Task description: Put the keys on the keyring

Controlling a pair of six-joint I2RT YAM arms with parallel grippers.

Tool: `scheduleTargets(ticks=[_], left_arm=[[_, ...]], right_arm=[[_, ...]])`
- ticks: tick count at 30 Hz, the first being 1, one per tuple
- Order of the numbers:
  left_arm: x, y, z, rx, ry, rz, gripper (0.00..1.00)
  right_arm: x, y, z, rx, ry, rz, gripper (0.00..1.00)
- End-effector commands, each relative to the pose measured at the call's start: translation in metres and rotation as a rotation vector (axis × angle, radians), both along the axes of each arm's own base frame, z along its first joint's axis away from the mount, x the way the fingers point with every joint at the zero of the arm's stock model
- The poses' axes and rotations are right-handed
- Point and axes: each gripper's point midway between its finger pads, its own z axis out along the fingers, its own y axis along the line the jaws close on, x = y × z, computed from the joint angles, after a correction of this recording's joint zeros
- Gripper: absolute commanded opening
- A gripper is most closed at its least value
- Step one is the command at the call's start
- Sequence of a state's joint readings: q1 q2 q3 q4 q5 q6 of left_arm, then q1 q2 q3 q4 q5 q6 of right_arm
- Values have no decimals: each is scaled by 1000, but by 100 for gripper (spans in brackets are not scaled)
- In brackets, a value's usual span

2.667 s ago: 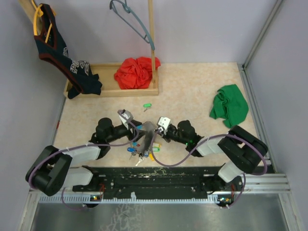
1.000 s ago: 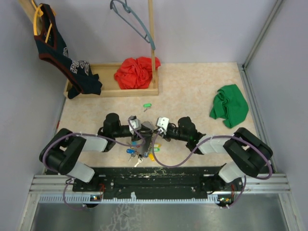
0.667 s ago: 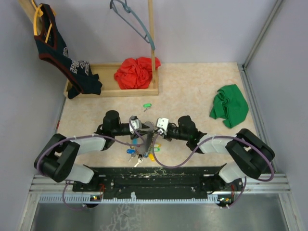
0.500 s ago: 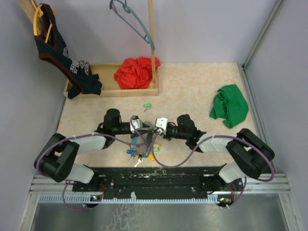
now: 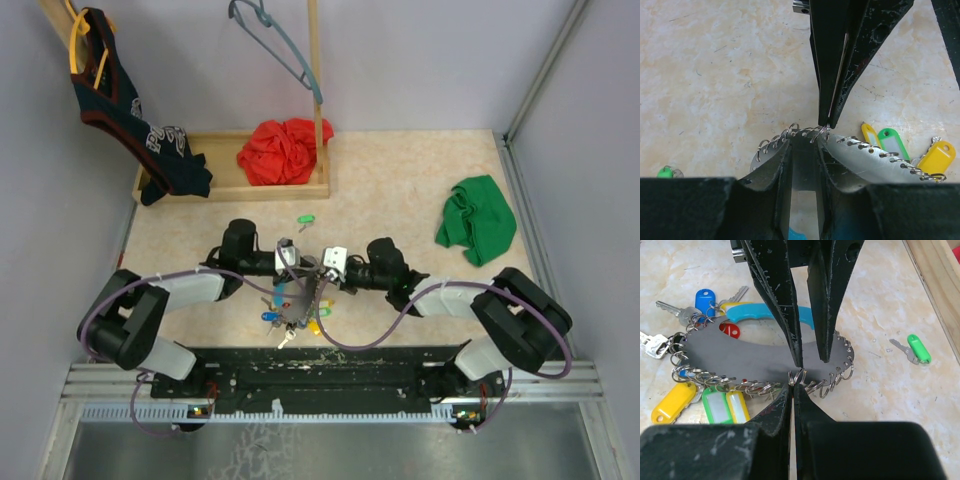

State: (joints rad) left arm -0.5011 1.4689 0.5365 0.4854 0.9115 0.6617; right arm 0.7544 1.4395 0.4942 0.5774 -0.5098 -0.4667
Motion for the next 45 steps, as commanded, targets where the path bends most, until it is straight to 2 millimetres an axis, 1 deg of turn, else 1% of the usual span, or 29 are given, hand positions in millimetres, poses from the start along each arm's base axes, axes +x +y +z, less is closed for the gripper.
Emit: scheduleTargets(ticks=[1, 11, 17, 20, 22, 23, 25, 27, 30, 31, 34, 36, 38, 40, 42, 45], left_arm=[[-5, -2, -1, 2, 5, -56, 29], [-8, -6, -5, 9, 20, -79, 31], [-8, -10, -4, 7, 20, -90, 29], [-8, -13, -1, 0, 14, -100, 25], [-8, -14, -1, -3, 18, -108, 19], [-9, -15, -1, -4, 22, -114, 14], [-10, -15, -2, -3, 28, -120, 0], [-11, -14, -1, 2, 34, -116, 0], [-11, -13, 5, 9, 33, -100, 0], [-11, -12, 7, 10, 32, -94, 0], [-10, -11, 13, 34, 33, -66, 0], [-10, -11, 15, 50, 38, -55, 0], [-8, -11, 16, 73, 39, -40, 0], [-8, -10, 15, 98, 41, -26, 0], [-7, -11, 15, 116, 42, -13, 0], [-10, -14, 18, 136, 41, -13, 0]], right_arm=[[11, 13, 50, 99, -110, 29, 0], [10, 15, 54, 103, -113, 41, 0], [8, 17, 55, 108, -107, 60, 0], [8, 18, 53, 103, -98, 65, 0], [8, 18, 52, 100, -95, 66, 0], [8, 18, 52, 100, -96, 63, 0], [9, 17, 52, 96, -94, 53, 0], [11, 15, 52, 89, -88, 33, 0], [13, 7, 49, 77, -64, -24, 0], [13, 3, 48, 72, -59, -45, 2], [13, -13, 41, 37, -39, -114, 17], [13, -23, 37, 19, -33, -156, 24], [12, -30, 36, 8, -33, -186, 27], [12, -33, 41, 17, -34, -203, 31], [13, -33, 48, 41, -44, -211, 34], [18, -29, 53, 65, -69, -211, 35]])
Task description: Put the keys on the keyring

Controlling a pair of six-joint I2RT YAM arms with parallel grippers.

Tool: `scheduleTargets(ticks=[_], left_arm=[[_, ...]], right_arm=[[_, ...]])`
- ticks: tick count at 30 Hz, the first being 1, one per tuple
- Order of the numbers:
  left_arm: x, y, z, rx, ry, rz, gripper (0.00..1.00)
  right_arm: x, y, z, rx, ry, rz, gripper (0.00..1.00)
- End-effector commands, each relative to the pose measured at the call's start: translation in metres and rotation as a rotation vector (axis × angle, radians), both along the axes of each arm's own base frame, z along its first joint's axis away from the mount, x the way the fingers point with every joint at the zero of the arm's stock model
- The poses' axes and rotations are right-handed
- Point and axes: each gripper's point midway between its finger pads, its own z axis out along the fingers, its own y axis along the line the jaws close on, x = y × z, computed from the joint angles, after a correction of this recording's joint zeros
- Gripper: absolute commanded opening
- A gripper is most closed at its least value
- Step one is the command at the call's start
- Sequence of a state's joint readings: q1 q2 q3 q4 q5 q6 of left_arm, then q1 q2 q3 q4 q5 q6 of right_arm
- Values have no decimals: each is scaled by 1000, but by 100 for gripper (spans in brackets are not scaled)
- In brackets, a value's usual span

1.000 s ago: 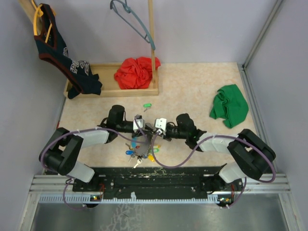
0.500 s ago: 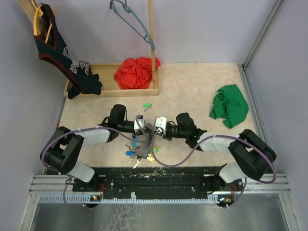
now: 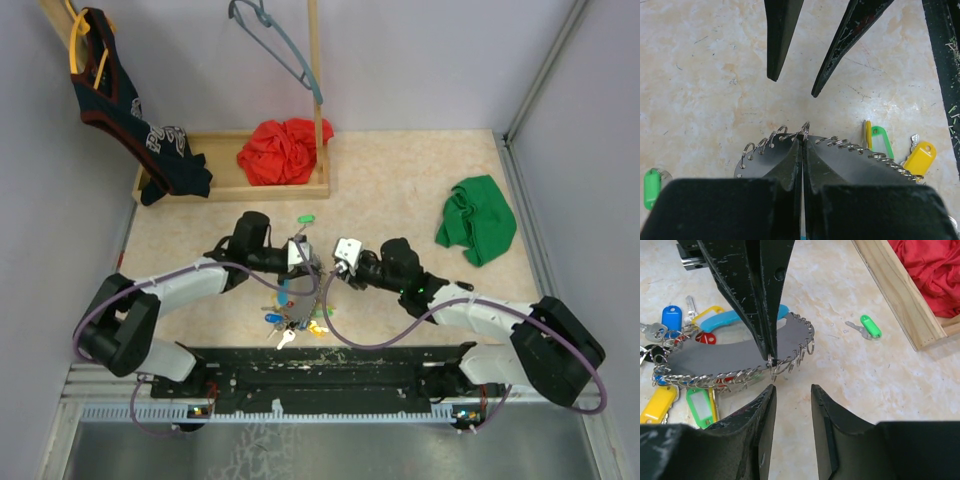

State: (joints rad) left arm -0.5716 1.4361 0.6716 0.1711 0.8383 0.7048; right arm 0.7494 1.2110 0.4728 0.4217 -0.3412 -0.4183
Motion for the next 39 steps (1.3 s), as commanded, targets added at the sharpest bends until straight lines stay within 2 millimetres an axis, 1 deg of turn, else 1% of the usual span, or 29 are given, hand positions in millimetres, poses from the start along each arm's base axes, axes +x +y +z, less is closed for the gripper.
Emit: scheduleTargets(ticks=[1, 6, 10, 13, 16, 19, 22, 24, 26, 27, 28, 29, 31, 33, 34, 36, 37, 38, 39], left_arm=[[0, -3, 12, 34, -29, 11, 0], [1, -5, 12, 76, -29, 36, 0], [2, -5, 12, 88, -17, 51, 0], [1, -6, 13, 88, -15, 50, 0], [-1, -7, 14, 84, -12, 39, 0], [-3, -8, 18, 76, -16, 30, 0], [-5, -9, 18, 73, -22, 22, 0], [-5, -9, 17, 76, -18, 21, 0], [-5, -10, 16, 77, -14, 19, 0], [-5, -10, 17, 76, -14, 20, 0], [-5, -10, 17, 77, -14, 22, 0], [-2, -9, 18, 80, -20, 33, 2], [0, -7, 17, 85, -16, 61, 9], [5, -6, 21, 69, -20, 94, 15], [7, -6, 24, 48, -25, 108, 18], [8, -1, 27, -16, -28, 131, 20], [11, 0, 36, -66, -36, 138, 21], [8, 6, 36, -109, -22, 142, 24], [8, 8, 45, -163, -28, 142, 26]], right_arm=[[10, 5, 20, 58, -47, -19, 35], [8, 26, 22, 84, -37, 73, 35], [4, 34, 17, 88, -16, 123, 33], [0, 36, 15, 93, -3, 141, 33], [2, 37, 14, 97, -5, 135, 32], [5, 39, 13, 104, -7, 133, 28], [6, 43, 13, 111, -2, 144, 22], [7, 45, 14, 116, -1, 149, 15], [6, 46, 14, 120, -1, 153, 13], [7, 46, 15, 122, -2, 152, 9], [7, 46, 14, 121, -3, 150, 3], [8, 45, 14, 121, -3, 146, 0], [9, 43, 14, 123, -7, 133, 0], [9, 40, 17, 153, -4, 121, 0], [11, 37, 22, 182, -4, 116, 0], [10, 34, 33, 248, 4, 128, 0], [9, 33, 39, 275, 2, 136, 0], [8, 33, 42, 295, 2, 142, 0], [7, 33, 47, 312, -5, 152, 0]])
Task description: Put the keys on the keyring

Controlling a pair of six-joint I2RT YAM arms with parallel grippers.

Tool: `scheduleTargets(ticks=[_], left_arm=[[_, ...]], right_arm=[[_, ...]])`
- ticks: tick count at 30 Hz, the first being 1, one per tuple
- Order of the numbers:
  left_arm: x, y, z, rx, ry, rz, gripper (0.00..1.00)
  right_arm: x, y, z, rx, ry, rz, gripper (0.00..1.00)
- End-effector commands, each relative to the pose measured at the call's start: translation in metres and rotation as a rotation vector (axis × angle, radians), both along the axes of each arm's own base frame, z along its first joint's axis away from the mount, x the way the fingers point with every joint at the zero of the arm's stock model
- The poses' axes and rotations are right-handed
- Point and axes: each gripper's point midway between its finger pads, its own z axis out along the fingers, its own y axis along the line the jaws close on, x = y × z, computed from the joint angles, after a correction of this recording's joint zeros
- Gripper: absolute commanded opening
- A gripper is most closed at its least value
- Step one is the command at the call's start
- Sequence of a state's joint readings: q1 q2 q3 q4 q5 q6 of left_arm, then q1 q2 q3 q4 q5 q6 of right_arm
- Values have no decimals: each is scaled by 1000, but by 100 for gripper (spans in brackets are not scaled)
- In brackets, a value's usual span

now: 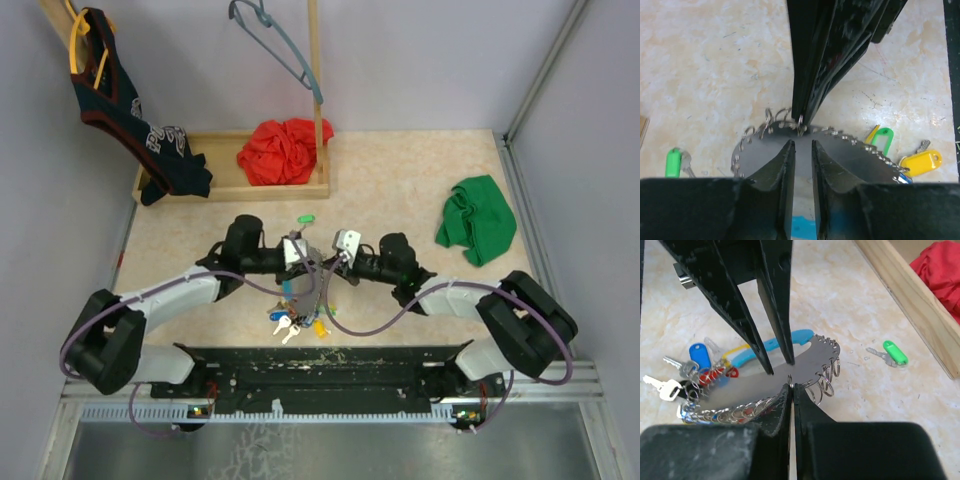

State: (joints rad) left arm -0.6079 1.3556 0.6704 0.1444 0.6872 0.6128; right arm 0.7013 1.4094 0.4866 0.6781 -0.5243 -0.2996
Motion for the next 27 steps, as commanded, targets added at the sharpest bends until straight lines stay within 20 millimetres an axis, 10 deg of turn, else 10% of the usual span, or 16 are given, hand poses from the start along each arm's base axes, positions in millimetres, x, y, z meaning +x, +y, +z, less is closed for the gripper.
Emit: scheduleTargets(ticks=[1, 8, 27], left_arm=[[1, 9, 36, -232, -36, 17, 28], [-10, 19, 46, -370, -26, 7, 31], [-19, 13, 46, -458, -24, -101, 32]], right_arm=[[-1, 7, 57, 206, -83, 49, 0], [-9, 9, 86, 411, -79, 120, 0], [-13, 22, 79, 389, -26, 208, 0]])
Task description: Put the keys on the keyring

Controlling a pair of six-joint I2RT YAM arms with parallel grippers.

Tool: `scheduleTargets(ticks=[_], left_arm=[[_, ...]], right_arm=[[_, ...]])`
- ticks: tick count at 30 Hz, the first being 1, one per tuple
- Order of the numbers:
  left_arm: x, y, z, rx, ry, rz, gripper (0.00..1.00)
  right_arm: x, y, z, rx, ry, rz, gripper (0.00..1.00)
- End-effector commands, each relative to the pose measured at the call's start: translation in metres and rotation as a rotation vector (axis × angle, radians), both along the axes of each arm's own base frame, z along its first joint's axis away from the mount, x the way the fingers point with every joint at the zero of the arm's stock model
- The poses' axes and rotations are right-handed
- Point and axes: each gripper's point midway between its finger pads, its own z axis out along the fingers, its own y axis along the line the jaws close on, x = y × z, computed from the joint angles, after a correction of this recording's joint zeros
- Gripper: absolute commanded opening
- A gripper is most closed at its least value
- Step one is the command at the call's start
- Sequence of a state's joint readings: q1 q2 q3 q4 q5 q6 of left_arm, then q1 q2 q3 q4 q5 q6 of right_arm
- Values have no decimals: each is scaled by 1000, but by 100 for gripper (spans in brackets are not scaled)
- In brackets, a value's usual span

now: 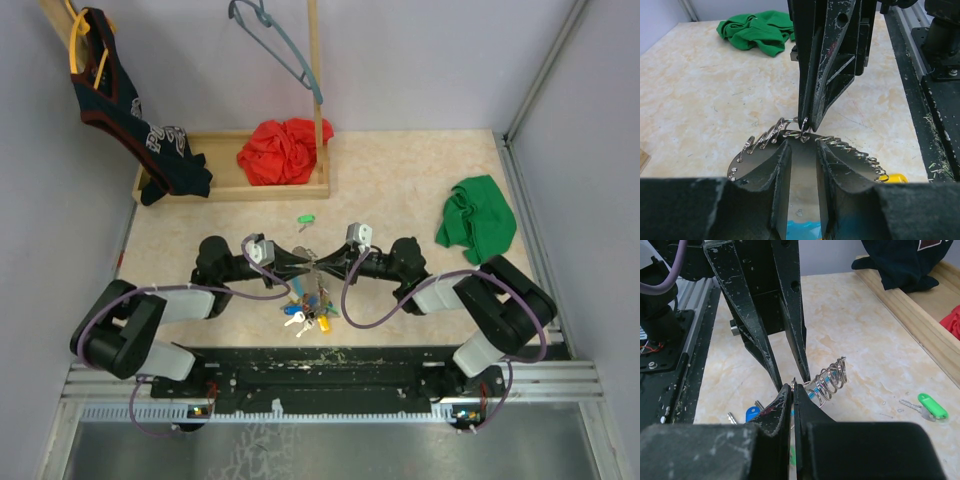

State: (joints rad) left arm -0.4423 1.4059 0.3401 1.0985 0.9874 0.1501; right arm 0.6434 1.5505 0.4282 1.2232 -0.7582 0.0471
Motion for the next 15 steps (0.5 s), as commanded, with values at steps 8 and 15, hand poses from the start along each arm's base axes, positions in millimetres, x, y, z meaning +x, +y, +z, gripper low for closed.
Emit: scheduleTargets(ticks=[8, 15], left_arm=[[-3, -8, 9, -32, -3, -84, 28], [-1, -9, 12, -44, 2, -82, 14]], right_arm=[[4, 9, 38, 86, -102, 53, 0], [1, 11, 34, 68, -82, 78, 0]])
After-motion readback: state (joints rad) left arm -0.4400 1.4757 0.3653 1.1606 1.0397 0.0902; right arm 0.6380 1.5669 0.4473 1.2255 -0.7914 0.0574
